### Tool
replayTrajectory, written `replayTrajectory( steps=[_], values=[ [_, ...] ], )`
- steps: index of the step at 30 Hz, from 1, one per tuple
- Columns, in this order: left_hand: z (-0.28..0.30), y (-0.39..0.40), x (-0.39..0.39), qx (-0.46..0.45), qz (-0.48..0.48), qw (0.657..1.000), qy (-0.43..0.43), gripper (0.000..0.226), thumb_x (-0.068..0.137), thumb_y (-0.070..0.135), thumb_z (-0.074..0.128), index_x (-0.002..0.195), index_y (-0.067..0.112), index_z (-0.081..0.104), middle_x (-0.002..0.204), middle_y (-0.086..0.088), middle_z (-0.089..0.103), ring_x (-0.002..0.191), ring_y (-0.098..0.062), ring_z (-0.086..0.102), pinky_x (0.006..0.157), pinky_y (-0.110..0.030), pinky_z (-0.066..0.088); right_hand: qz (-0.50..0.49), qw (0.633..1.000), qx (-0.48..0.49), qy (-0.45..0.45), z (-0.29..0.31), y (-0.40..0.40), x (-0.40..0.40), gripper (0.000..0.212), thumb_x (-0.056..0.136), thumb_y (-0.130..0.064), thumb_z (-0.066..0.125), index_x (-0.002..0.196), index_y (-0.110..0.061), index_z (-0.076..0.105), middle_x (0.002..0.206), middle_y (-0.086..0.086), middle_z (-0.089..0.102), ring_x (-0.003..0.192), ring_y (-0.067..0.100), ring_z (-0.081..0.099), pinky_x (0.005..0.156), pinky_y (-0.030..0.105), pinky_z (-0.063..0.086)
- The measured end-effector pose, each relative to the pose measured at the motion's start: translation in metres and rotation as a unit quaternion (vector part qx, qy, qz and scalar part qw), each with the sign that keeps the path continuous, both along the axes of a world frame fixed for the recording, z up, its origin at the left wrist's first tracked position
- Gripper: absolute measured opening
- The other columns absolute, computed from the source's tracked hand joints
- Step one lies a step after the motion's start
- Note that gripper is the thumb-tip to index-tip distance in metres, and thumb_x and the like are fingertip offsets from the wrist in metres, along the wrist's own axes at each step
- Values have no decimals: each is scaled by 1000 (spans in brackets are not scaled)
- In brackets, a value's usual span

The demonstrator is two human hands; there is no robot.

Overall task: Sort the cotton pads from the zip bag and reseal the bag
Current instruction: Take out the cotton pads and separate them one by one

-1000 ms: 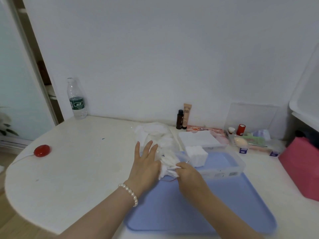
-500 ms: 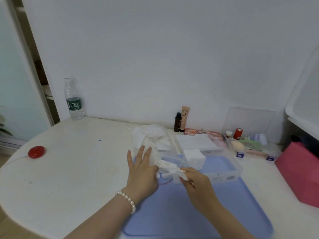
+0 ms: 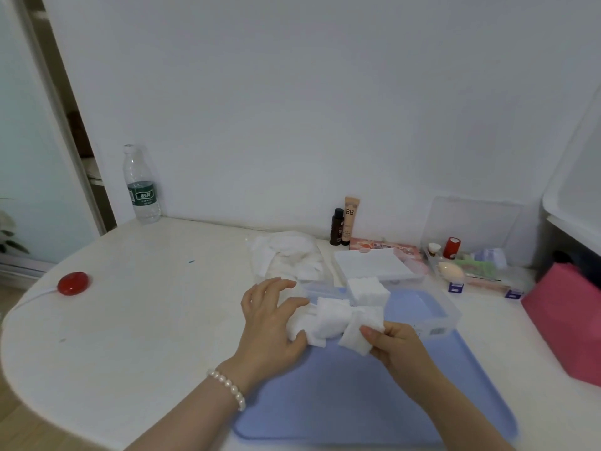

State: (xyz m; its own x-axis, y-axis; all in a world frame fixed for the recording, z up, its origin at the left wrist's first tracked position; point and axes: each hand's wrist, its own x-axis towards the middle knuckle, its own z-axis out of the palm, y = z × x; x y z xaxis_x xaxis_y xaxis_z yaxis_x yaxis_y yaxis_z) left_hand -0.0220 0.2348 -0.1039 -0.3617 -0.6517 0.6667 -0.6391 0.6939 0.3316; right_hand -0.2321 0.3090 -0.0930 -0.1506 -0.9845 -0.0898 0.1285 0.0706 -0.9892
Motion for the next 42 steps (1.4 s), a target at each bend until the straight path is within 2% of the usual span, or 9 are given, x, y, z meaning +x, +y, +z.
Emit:
replayTrajectory(
  steps=[4,9,12,17,23,32,37,39,42],
  values=[
    [-1,3,-4,7,-29,998,54,34,64,30,51,97,33,57,116,6,55,115,-18,40,104,-23,14,8,996,0,-90,1,3,-9,18,76,-13,67,84,2,73,103,19,70,93,24,69,69,23,56],
    [18,7,-11,44,-79,982,166,31,69,29,50,100,31,58,105,14,52,106,4,43,96,-12,28,48,988,-9,-145,10,8,-21,73,31,-36,95,86,7,73,105,20,69,97,29,67,71,26,56],
    [40,13,-24,181,-149,946,224,40,71,37,53,105,17,62,108,10,58,104,2,52,90,-8,36,69,986,-10,-150,22,7,-25,75,35,-34,94,91,9,70,110,23,67,100,31,66,74,27,56],
    [66,5,-48,441,-234,805,320,54,61,49,67,104,16,68,104,-2,71,103,-19,65,89,-29,49,91,984,-26,-152,40,-2,-30,65,38,-33,93,87,4,73,102,20,69,94,28,68,75,30,57],
    [78,4,-74,513,-230,769,304,46,71,13,80,113,9,62,106,-11,71,96,-25,69,83,-36,56,47,992,-21,-112,65,-10,-32,30,80,-11,56,103,7,62,106,19,69,94,29,68,76,34,58],
    [96,-12,-118,559,-209,624,504,20,90,6,55,105,-4,64,98,-17,72,83,-24,71,67,-30,60,-164,968,-151,114,92,-26,-44,10,81,-9,66,77,-17,70,66,-12,71,63,7,66,54,16,52],
    [107,-22,-137,495,-212,660,524,18,86,5,59,102,0,66,98,-16,72,88,-26,70,68,-33,60,-218,950,-217,52,101,-31,-60,17,66,-18,81,79,-15,70,82,5,73,79,25,69,69,39,58],
    [109,-25,-144,468,-199,687,520,17,83,7,63,99,2,67,97,-16,72,87,-28,70,68,-37,59,-167,963,-211,16,108,-34,-61,41,49,-33,88,82,-15,71,85,8,72,77,25,70,61,37,58],
    [108,-27,-150,415,-164,742,500,8,75,10,75,83,8,72,88,-16,71,85,-34,68,69,-44,59,-168,958,-226,46,120,-36,-63,27,54,-22,77,75,-9,65,69,7,69,55,20,64,42,26,49]
  ],
)
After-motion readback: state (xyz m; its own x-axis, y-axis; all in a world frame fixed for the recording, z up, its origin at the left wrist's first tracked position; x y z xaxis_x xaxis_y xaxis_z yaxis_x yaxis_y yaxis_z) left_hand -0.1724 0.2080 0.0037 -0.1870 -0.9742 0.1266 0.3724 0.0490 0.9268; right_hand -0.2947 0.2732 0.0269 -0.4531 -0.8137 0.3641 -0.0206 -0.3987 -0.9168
